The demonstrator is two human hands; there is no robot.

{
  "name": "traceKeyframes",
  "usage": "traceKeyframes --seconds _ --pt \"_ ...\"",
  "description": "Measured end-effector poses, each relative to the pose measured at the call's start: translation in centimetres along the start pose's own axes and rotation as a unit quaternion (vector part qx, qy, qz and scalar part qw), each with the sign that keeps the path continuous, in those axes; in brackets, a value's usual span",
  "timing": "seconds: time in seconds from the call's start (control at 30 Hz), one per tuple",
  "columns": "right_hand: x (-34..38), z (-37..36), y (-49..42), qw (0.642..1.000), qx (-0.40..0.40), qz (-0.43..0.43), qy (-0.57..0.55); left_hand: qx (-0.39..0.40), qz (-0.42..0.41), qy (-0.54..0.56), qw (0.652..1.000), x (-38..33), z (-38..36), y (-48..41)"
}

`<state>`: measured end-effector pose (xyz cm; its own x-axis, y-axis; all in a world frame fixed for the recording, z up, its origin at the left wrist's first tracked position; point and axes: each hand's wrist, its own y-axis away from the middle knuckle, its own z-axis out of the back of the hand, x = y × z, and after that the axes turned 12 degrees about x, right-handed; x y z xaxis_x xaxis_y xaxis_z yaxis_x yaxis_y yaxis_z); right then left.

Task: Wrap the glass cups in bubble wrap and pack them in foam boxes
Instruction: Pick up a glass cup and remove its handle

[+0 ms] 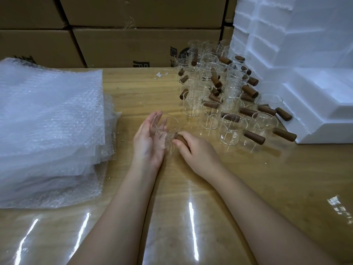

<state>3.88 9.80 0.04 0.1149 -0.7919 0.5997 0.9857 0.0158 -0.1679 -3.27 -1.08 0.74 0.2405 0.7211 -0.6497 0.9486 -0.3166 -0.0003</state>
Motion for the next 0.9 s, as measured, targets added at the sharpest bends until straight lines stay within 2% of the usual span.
traceKeyframes --seconds 0.1,0.23,0.3,0.37,0.5,0.67,0.9 --pt "-0.1 -0.2 -0.1 0.998 -0.045 -0.010 0.042 -0.049 -0.036 -0.127 0.990 0.5 -0.3 0.4" --pt "-0.7 0.5 -0.1 0.992 -0.117 -0.026 -0.042 -0.016 -0.069 -0.271 0.960 1.4 -0.2 0.6" --pt "-0.9 0.9 -0.1 0.987 -0.117 -0.035 -0.103 0.007 -0.080 -0.324 0.943 1.6 0.1 0.6" --pt "-1.2 1.0 -0.2 0.985 -0.122 -0.034 -0.117 0.032 -0.092 -0.374 0.922 1.7 0.2 0.7" --pt "-1.8 1.0 -0.4 0.982 -0.138 -0.031 -0.121 0.068 -0.056 -0.378 0.922 1.1 0.4 1.0" --pt "-2.6 1.2 -0.7 0.969 -0.153 -0.034 -0.193 0.124 -0.050 -0.425 0.895 0.7 0.5 1.6" --pt "-3.0 1.3 -0.6 0.965 -0.144 -0.042 -0.217 0.146 -0.042 -0.433 0.888 0.7 0.2 1.8"
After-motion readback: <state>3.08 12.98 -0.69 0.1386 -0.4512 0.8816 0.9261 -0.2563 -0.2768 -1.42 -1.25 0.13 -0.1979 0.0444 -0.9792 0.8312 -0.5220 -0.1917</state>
